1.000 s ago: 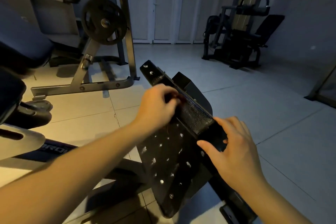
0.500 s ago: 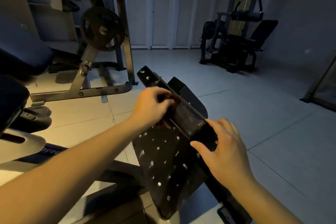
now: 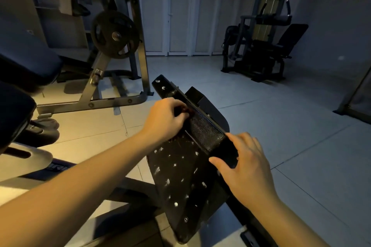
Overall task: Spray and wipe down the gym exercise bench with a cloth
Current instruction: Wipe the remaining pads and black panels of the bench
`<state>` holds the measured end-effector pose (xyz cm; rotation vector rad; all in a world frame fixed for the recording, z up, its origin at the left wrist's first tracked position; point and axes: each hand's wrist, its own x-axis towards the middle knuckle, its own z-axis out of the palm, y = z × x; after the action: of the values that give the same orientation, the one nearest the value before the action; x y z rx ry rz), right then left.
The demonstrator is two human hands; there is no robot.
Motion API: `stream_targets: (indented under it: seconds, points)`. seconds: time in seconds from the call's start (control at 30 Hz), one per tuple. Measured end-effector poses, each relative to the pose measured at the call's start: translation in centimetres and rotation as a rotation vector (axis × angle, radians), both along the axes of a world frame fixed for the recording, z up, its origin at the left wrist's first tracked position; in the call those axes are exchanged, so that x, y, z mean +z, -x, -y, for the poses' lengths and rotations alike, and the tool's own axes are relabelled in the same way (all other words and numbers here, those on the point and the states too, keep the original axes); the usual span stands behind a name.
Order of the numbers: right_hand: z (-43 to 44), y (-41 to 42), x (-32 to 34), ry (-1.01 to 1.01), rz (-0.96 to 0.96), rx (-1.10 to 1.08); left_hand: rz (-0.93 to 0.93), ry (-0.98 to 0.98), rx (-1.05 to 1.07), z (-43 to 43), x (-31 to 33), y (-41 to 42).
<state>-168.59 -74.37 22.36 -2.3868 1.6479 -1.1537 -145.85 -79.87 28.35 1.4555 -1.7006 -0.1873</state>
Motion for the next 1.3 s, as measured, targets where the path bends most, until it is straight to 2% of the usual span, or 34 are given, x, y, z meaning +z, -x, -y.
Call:
stream_targets:
  seconds: [0.07, 0.13, 0.23, 0.33, 0.43, 0.53, 0.6, 0.7, 0.77, 0.87, 0.93, 1.03, 1.1, 1.17, 1.23, 1.3]
  points:
    - [-0.1, -0.1, 0.0, 0.005, 0.0, -0.002, -0.017, -0.03, -0.147, -2.3, -0.4, 0.9]
    - [-0.1, -0.1, 0.0, 0.004, 0.008, -0.001, 0.054, -0.016, -0.251, -4.7, -1.1, 1.8]
    - [-0.1, -0.1, 0.0, 0.007, 0.017, 0.005, 0.159, 0.048, -0.101, -2.6, -1.1, 1.1]
    - [-0.1, -0.1, 0.1, 0.002, 0.001, -0.001, 0.04, -0.012, 0.073, 0.2, -0.3, -0.3]
    - [-0.1, -0.1, 0.0, 0.0, -0.004, 0.001, -0.003, -0.04, -0.092, -2.0, -0.9, 0.5]
    - [-0.1, -0.1, -0.1, 0.009, 0.015, 0.004, 0.079, -0.018, -0.25, -5.6, -2.1, 1.5]
    - [0.0, -0.1, -0.2, 0.01, 0.017, -0.002, 0.074, 0.011, -0.169, -4.4, -2.1, 1.0]
    - [0.1, -0.1, -0.2, 0.004, 0.002, -0.004, -0.012, 0.005, 0.06, -0.7, -1.6, -0.2]
    - [0.1, 0.0, -0.2, -0.003, -0.003, -0.005, -0.041, 0.023, 0.112, -0.1, -1.3, -0.2]
    - [0.0, -0.1, -0.3, -0.003, 0.0, -0.004, -0.017, 0.01, -0.115, -3.1, -1.6, 0.6]
    - [0.1, -0.2, -0.3, -0.001, 0.003, -0.009, 0.074, -0.012, -0.244, -4.5, -1.8, 1.0]
    - [0.1, -0.2, -0.4, 0.003, 0.013, -0.012, 0.164, 0.0, -0.088, -1.5, -1.2, 0.1]
    - [0.0, -0.2, -0.3, 0.005, 0.008, -0.016, 0.116, -0.022, 0.087, 1.1, -0.5, -0.9]
    - [0.0, -0.1, -0.2, 0.002, 0.004, -0.01, 0.064, -0.032, 0.166, 2.0, -0.2, -1.2]
    - [0.0, -0.2, -0.1, 0.0, 0.005, -0.006, 0.057, -0.036, 0.094, 0.6, -0.1, -0.5]
    - [0.0, -0.2, -0.2, 0.0, 0.006, -0.005, 0.042, -0.057, -0.11, -2.2, -0.1, 0.6]
